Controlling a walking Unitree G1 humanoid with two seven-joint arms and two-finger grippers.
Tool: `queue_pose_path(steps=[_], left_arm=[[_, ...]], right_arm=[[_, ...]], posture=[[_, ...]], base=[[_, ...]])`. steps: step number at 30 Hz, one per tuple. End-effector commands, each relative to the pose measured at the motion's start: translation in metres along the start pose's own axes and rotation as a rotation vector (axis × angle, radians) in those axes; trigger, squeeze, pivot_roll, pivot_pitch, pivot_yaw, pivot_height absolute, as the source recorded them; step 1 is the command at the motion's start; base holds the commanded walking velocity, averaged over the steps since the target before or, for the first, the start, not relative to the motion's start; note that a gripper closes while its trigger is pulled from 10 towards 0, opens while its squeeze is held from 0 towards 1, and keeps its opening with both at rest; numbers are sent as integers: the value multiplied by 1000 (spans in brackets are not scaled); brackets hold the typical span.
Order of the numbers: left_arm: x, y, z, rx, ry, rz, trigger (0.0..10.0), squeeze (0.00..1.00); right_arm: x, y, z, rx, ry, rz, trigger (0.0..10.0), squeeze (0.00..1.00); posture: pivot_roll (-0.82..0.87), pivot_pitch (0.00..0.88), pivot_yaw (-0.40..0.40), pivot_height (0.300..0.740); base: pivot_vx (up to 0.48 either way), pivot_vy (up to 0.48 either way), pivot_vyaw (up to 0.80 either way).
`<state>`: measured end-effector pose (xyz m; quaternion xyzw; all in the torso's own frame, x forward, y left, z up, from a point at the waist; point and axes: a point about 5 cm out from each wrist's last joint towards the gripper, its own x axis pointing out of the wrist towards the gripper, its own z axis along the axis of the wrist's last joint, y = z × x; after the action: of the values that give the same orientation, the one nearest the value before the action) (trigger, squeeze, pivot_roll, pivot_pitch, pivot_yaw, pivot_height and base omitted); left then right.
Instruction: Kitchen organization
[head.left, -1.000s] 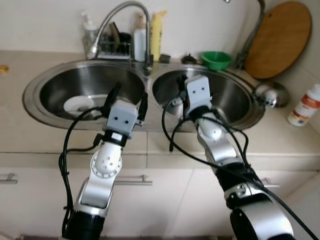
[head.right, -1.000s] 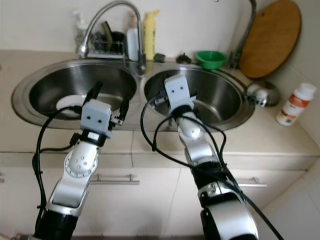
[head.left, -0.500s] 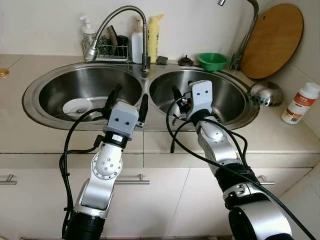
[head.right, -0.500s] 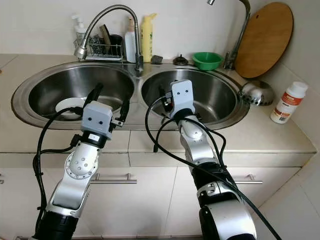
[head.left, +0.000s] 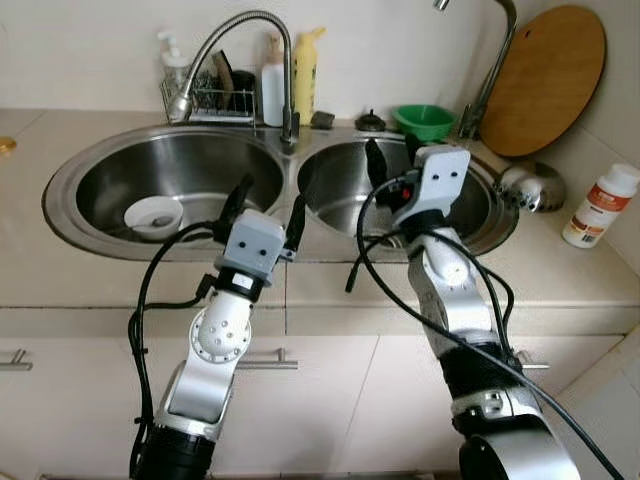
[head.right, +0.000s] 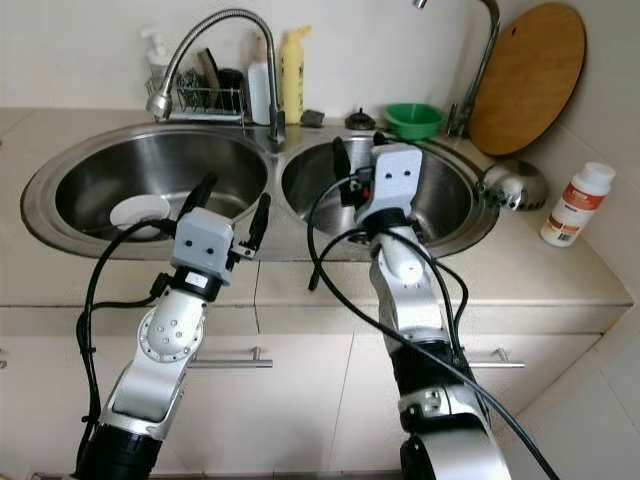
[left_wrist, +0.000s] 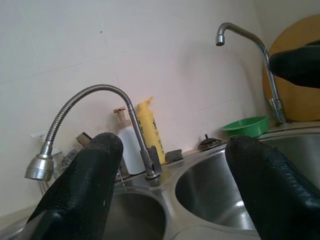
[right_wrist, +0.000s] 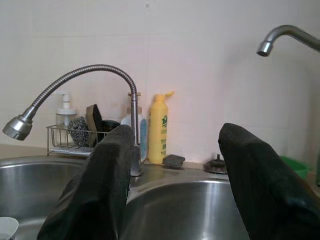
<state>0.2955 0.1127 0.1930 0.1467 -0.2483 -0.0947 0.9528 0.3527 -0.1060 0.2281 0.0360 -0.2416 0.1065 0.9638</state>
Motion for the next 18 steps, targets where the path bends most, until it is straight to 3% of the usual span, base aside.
queue_pose_path(steps=[1,6,18], left_arm=[[-1,1,2,-7,-13,3,10000,0],[1,1,9,-12,-51,5,10000,0],[0,4,12,-7,-70,5,10000,0]], right_arm=[[-1,1,6,13,-15,-4,10000,0],[-4,4,8,24,-25,1,10000,0],[-9,9,8,15,-17,12,10000,0]], posture=[[28,0,-48,740],[26,0,-49,740],[36,0,-47,740]], base=[[0,0,0],[0,117,0],[0,461,0]])
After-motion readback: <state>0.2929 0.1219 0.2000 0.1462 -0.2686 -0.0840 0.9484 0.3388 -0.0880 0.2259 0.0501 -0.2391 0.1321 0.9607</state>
